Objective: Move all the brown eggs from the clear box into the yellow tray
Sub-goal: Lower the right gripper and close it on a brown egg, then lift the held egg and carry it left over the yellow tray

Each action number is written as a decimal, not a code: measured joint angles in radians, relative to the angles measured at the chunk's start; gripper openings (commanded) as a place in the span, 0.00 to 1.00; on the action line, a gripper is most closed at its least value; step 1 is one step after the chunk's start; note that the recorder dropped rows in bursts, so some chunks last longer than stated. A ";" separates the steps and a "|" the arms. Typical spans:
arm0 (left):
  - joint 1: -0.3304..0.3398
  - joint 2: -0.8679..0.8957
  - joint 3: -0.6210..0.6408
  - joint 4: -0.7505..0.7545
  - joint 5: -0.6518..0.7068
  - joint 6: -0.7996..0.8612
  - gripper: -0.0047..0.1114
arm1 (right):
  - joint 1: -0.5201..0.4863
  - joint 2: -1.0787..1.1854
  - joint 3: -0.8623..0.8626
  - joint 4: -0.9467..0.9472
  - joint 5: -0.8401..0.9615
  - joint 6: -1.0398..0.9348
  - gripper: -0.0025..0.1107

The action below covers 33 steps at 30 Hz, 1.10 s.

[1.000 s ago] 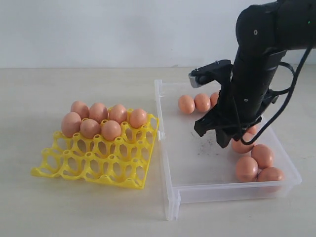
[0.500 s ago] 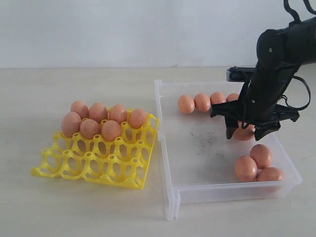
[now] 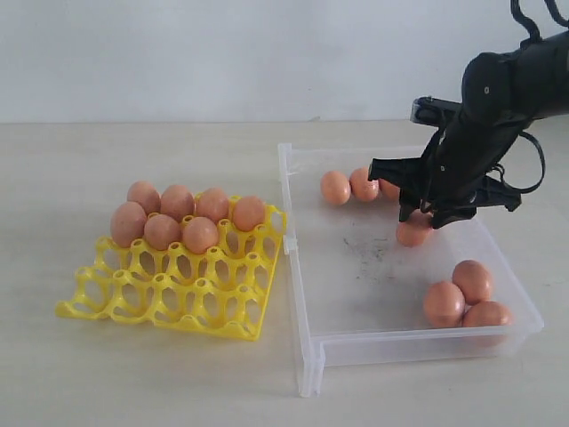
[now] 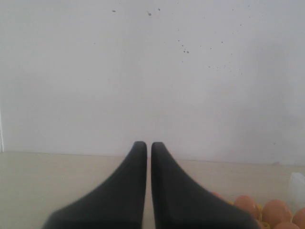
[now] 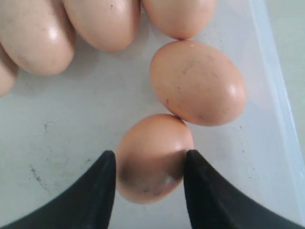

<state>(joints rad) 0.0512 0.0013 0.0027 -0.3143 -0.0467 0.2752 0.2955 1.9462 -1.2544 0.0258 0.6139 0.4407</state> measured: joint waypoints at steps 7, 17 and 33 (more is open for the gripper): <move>0.000 0.000 0.000 0.000 0.000 0.000 0.07 | 0.000 0.032 0.000 0.000 -0.020 0.015 0.50; 0.000 0.000 0.000 0.000 0.000 0.000 0.07 | 0.000 0.095 0.000 0.000 -0.117 0.042 0.29; 0.000 0.000 0.000 0.000 0.000 0.000 0.07 | 0.048 0.071 0.189 -0.002 -0.783 -0.176 0.02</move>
<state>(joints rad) 0.0512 0.0013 0.0027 -0.3143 -0.0467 0.2752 0.3432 2.0167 -1.0653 0.0239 -0.1689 0.2647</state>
